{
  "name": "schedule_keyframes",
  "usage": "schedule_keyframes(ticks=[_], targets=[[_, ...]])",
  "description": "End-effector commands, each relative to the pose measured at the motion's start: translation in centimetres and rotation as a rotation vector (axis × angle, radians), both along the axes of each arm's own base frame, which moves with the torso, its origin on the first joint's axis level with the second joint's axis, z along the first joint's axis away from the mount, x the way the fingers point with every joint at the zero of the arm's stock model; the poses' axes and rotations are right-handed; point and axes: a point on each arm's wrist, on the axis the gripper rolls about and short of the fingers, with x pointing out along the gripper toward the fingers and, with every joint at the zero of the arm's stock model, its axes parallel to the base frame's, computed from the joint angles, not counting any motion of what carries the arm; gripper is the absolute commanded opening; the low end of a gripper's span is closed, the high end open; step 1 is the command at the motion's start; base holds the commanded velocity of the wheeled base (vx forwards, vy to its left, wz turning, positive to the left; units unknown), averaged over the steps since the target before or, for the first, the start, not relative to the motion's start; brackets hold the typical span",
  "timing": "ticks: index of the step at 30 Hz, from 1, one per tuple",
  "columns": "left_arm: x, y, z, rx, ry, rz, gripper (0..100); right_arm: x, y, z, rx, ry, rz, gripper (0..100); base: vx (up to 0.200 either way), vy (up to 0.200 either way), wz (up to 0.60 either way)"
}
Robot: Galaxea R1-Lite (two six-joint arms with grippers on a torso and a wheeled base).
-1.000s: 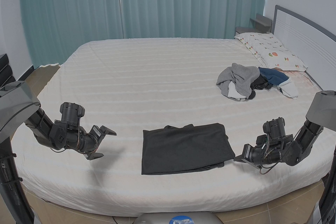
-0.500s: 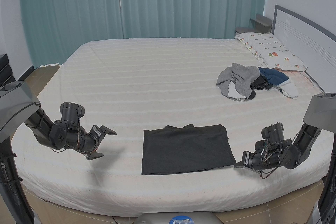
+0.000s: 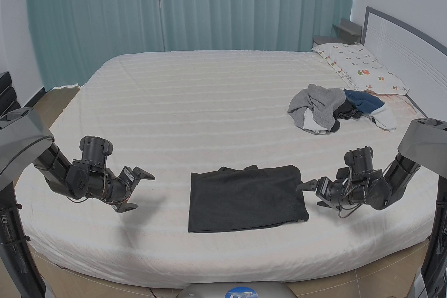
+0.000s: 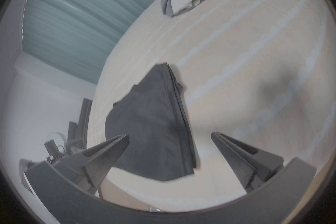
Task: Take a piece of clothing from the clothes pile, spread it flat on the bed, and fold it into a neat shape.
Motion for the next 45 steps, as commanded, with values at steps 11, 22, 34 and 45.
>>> schedule_keyframes(ticks=[11, 22, 34, 45], targets=[[0.0, 0.0, 0.0, 0.0, 0.003, 0.002, 100, 6.6, 1.3, -3.8, 0.136, -0.207, -0.075, 100, 0.0, 0.0, 0.0], [0.0, 0.0, 0.0, -0.002, 0.004, 0.004, 100, 8.0, 1.4, -4.0, 0.156, -0.242, -0.088, 100, 0.0, 0.0, 0.0], [0.1, 0.0, -0.2, 0.02, 0.003, 0.026, 100, 9.0, 1.1, -4.3, 0.172, -0.285, -0.167, 0, 0.0, 0.0, 0.0], [1.0, -0.1, 0.2, 0.004, -0.015, 0.045, 100, 8.9, 0.6, -4.0, 0.204, -0.305, -0.204, 0, 0.0, 0.0, 0.0]])
